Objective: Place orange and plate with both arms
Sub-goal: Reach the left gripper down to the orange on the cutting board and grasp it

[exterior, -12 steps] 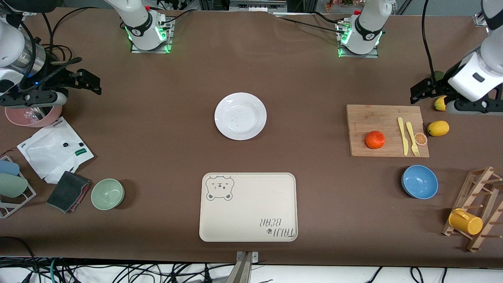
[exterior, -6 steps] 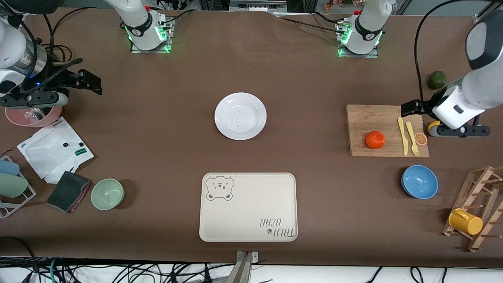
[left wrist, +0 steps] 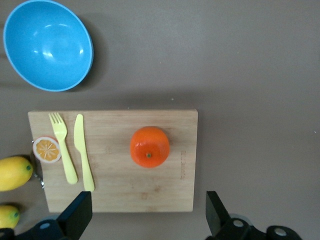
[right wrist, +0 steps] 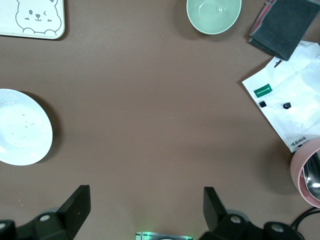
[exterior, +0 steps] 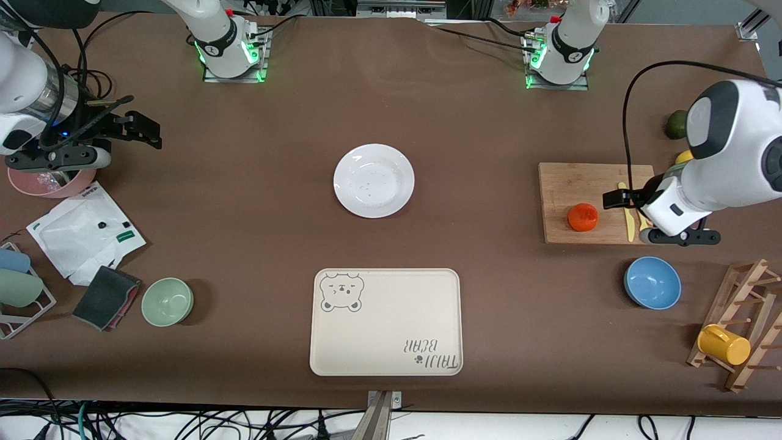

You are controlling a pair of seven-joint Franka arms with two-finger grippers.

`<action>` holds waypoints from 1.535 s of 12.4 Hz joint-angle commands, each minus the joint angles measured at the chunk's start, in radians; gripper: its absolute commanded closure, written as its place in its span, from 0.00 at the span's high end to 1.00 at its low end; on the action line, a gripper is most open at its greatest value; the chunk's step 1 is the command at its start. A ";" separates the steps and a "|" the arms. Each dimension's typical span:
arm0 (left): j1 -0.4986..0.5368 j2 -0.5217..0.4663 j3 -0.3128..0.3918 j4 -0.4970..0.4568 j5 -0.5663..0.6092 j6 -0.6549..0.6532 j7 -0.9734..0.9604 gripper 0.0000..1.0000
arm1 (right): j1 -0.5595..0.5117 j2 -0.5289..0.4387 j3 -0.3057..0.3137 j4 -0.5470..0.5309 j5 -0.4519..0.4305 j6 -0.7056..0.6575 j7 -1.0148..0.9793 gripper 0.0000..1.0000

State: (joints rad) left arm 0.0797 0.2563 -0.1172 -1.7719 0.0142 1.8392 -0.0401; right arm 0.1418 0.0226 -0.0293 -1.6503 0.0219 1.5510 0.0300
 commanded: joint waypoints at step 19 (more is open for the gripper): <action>0.066 0.113 -0.007 -0.500 0.116 0.790 0.123 0.41 | 0.001 -0.018 0.002 -0.013 0.004 0.003 -0.002 1.00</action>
State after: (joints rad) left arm 0.1357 0.3658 -0.1182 -2.2742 0.1115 2.6212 0.0663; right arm 0.1418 0.0204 -0.0282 -1.6503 0.0223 1.5511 0.0300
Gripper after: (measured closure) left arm 0.211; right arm 0.000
